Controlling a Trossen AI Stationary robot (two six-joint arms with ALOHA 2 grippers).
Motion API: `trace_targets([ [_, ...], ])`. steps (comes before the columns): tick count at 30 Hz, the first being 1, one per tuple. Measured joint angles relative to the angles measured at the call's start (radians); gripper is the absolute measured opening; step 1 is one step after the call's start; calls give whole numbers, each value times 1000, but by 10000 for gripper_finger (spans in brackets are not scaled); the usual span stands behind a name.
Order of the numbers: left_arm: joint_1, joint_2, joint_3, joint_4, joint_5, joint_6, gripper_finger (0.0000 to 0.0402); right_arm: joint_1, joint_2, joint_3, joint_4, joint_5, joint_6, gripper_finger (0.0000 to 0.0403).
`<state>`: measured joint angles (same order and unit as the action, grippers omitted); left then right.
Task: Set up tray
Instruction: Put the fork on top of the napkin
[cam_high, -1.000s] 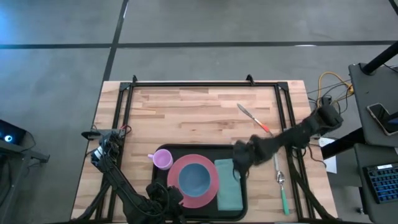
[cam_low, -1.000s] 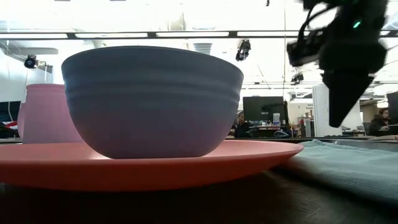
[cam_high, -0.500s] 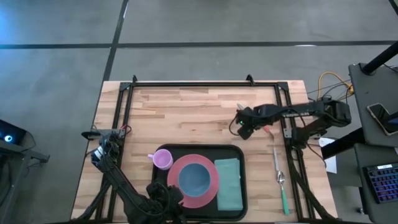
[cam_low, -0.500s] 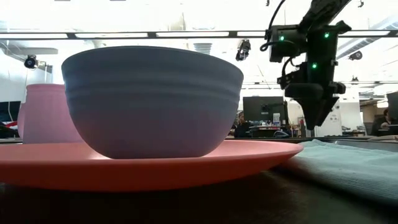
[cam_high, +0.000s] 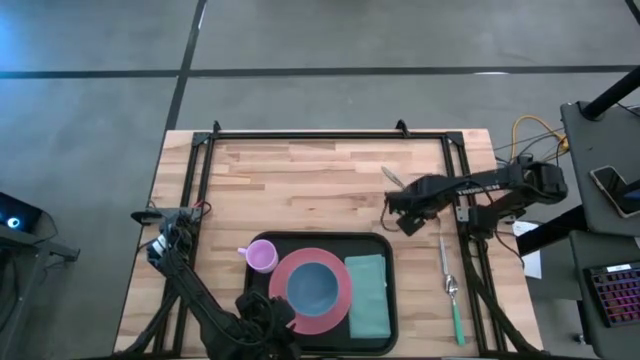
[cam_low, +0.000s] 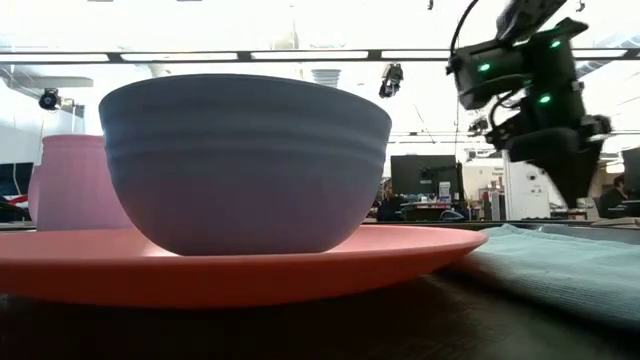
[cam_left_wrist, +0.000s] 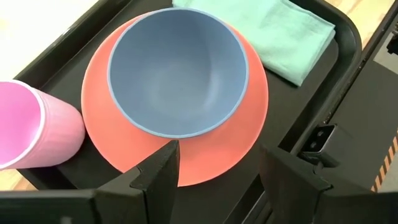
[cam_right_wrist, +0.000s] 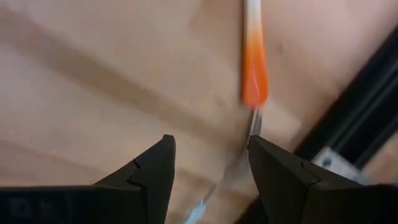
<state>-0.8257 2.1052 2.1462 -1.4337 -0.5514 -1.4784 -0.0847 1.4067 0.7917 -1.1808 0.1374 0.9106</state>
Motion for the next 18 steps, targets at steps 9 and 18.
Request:
trace_targets([
  [9, 4, 0, -32, -7, -2, 3, 196, 246, 0, -50, -13, -125, 340, 187],
  [18, 4, 0, -74, -7, 0, 3, 196, 309, 4, -101, 15, -164, 493, 167],
])
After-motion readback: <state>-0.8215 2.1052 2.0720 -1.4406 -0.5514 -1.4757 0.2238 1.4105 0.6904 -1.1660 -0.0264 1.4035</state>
